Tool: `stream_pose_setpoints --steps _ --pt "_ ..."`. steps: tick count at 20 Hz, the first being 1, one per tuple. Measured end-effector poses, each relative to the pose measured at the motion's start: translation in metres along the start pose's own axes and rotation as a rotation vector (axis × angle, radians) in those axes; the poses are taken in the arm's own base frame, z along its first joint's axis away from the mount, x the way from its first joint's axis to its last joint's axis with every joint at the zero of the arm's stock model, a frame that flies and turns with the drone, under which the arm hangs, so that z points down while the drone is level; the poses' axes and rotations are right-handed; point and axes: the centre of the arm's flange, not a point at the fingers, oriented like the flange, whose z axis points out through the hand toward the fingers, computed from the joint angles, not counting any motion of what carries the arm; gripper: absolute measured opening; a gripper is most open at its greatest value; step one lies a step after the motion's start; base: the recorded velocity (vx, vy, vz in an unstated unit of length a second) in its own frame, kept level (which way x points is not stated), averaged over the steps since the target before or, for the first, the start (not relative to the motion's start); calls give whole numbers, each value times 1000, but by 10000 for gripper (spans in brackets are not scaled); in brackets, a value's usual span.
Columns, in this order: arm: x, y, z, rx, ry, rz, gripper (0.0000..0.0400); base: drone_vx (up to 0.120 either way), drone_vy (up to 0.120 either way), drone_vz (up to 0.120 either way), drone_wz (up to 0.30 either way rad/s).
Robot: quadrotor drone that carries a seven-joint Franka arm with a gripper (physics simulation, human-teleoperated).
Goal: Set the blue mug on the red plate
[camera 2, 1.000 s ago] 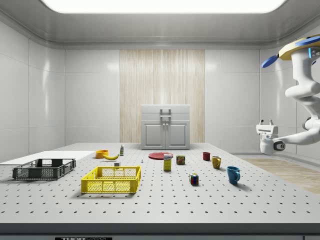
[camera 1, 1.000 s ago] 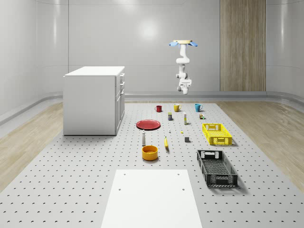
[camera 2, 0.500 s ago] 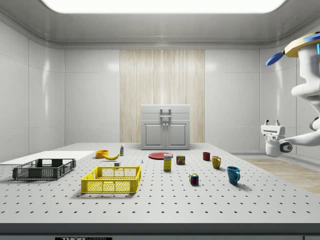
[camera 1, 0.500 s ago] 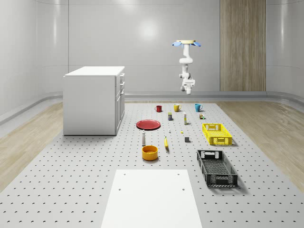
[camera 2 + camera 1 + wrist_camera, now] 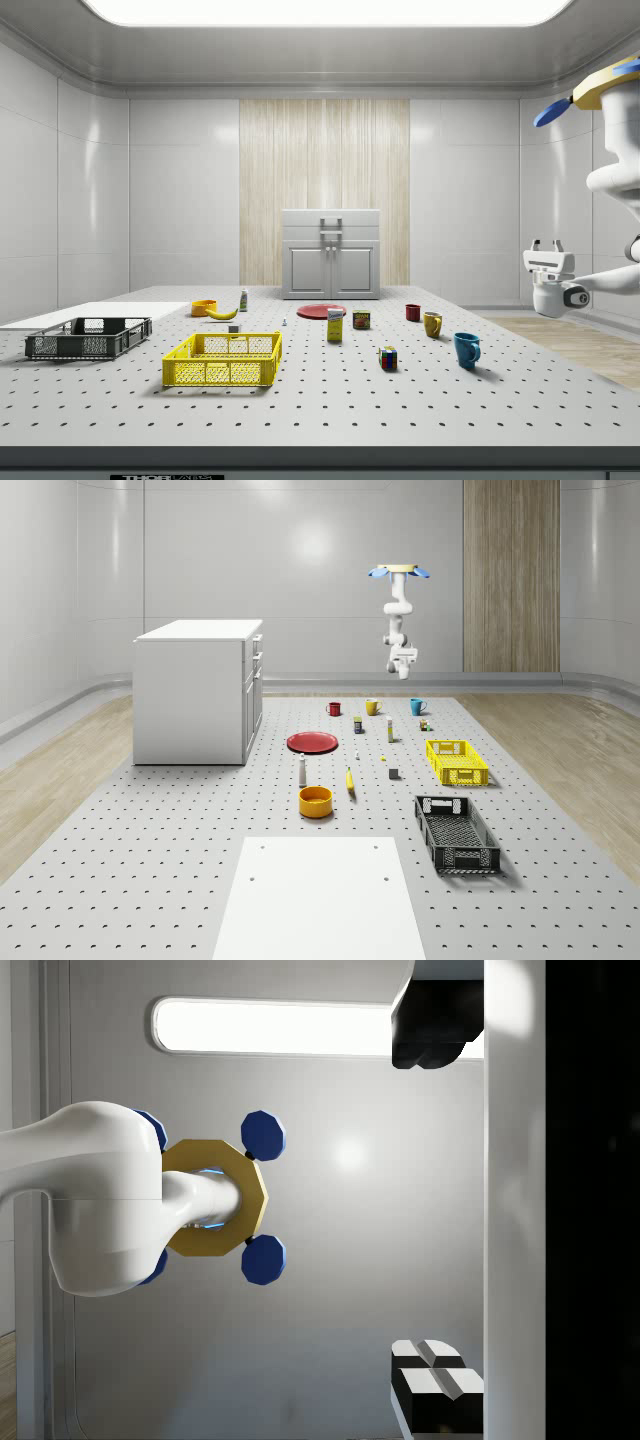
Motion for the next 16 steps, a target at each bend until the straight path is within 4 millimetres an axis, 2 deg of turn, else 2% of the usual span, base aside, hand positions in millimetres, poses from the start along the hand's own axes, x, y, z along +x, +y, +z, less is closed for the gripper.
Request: stream_pose_setpoints --steps 12,16 --pt "-6 -5 0 -51 63 -1 400 120 0 0 0" --pt "-13 -11 1 -112 129 -2 400 120 0 -120 0"
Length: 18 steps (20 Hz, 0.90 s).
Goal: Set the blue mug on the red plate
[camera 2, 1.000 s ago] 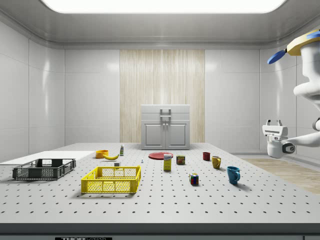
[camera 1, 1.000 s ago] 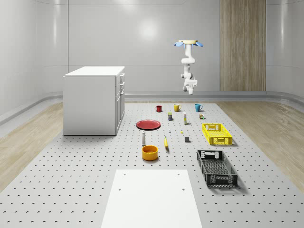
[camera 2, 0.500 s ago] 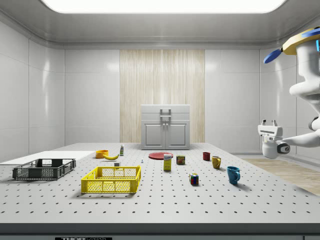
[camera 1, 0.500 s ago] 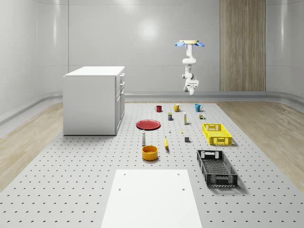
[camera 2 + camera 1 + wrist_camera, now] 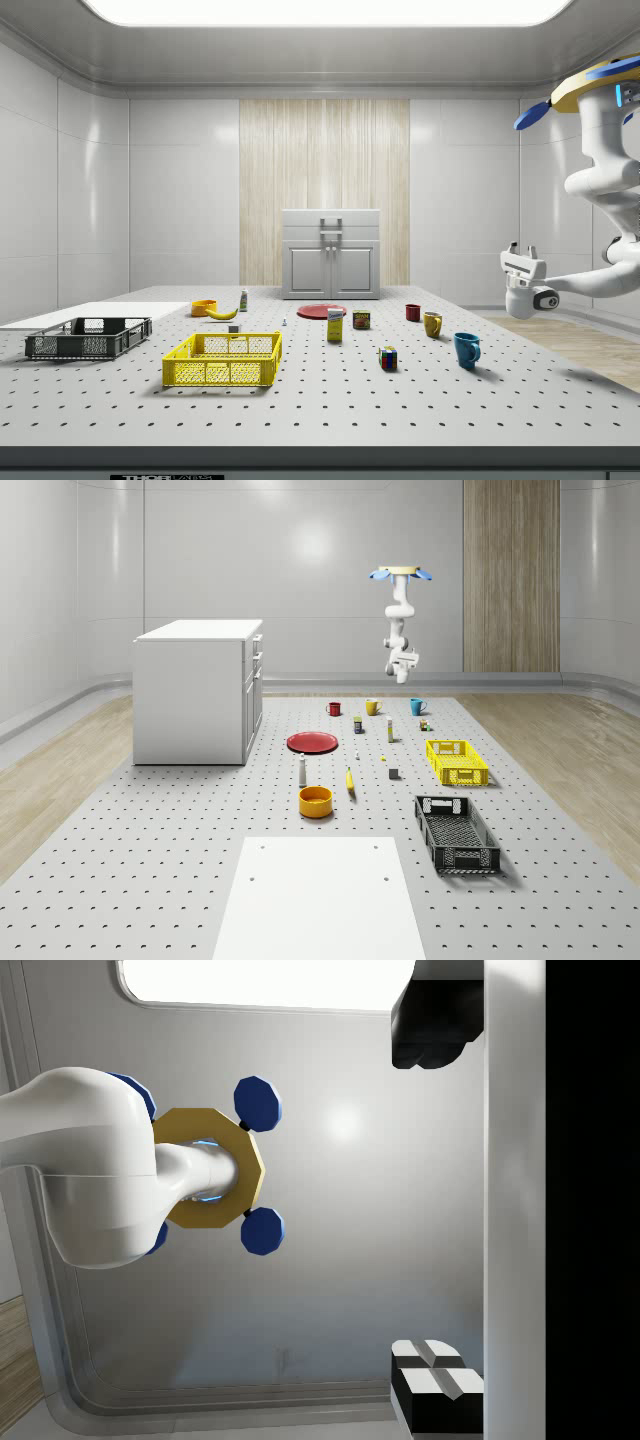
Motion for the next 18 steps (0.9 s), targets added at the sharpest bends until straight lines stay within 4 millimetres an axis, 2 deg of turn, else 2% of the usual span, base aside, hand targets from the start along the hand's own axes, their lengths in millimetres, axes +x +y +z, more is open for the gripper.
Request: stream_pose_setpoints --steps 2,4,9,11,14,18 --pt "-5 -5 0 -50 52 -1 400 120 0 -100 0" --pt "-12 -12 2 -121 125 -3 400 0 0 -20 0" --pt "-41 -40 19 -431 437 -12 400 0 0 -120 0" --pt "-55 -53 37 -623 630 -17 400 0 0 -120 0" --pt "-70 -67 82 -975 980 -27 400 0 0 -120 0" --pt "-64 -60 145 -1440 1441 -38 400 0 0 -120 0"
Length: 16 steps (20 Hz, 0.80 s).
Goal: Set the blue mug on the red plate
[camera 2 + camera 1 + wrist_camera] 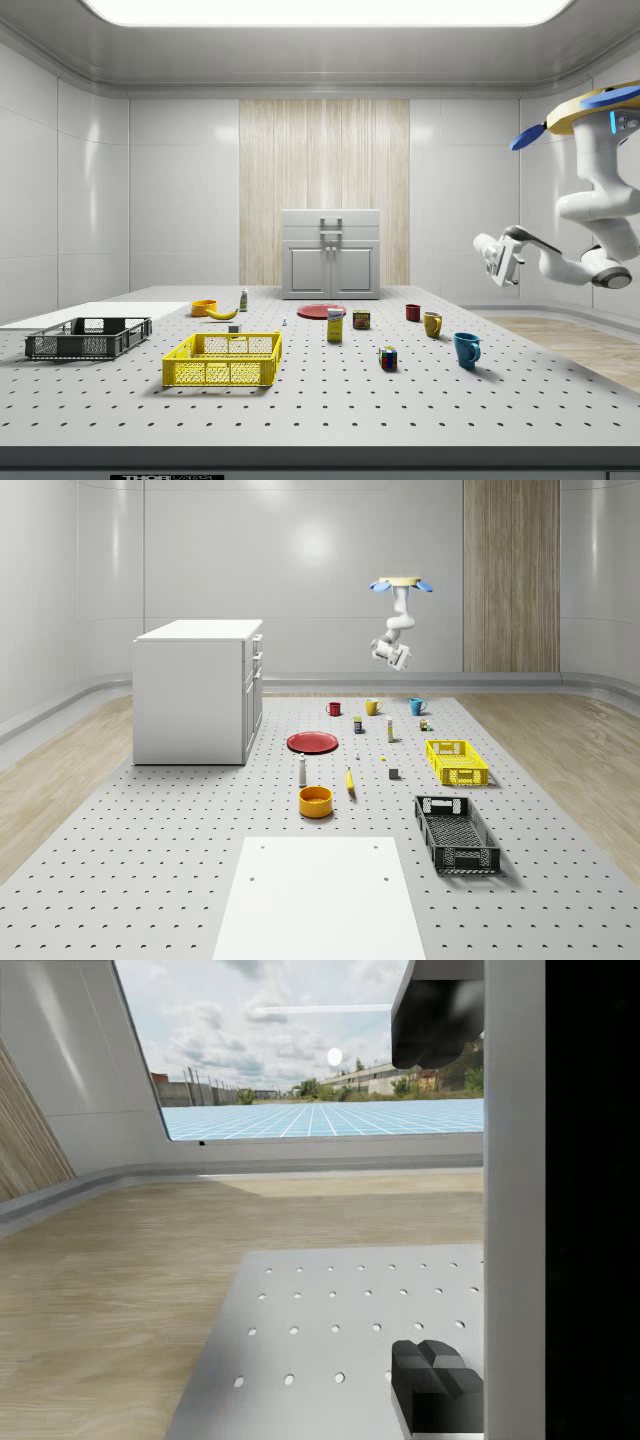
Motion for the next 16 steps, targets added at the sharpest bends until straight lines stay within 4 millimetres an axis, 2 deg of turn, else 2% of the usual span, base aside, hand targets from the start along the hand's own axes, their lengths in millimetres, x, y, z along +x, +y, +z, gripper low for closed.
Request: stream_pose_setpoints --steps 5,10,16 --pt "-35 -35 13 -369 370 -13 400 0 0 -120 0" --pt "-49 -48 26 -532 539 -20 400 120 0 -120 0" --pt "-54 -53 34 -606 618 -23 400 120 0 -120 0"
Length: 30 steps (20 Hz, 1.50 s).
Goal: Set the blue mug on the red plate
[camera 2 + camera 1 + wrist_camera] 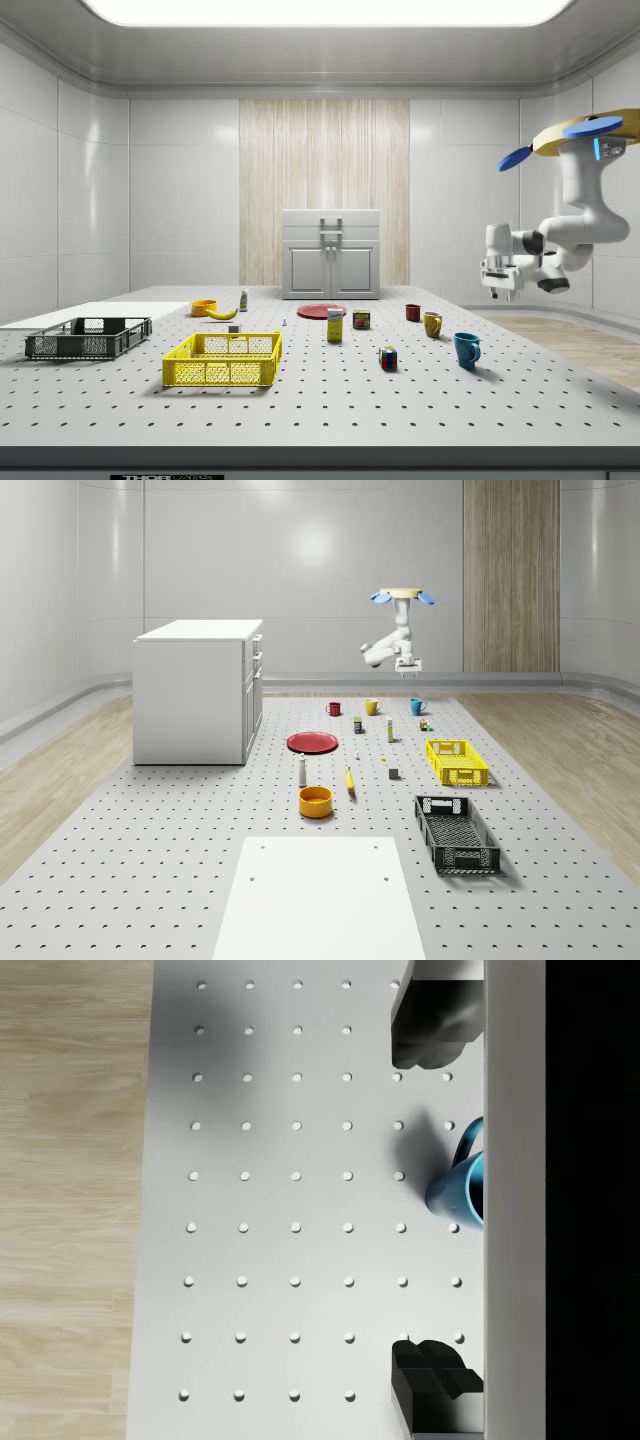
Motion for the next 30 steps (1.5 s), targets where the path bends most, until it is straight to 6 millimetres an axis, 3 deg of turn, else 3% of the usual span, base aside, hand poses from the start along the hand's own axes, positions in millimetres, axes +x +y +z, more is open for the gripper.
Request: stream_pose_setpoints --steps 14,26,30 --pt "-4 -3 0 -34 37 -1 400 120 0 -117 0" --pt "-4 -4 0 -37 40 -1 400 120 -13 -43 0" --pt "-4 -4 2 -37 40 -1 400 0 0 0 0"
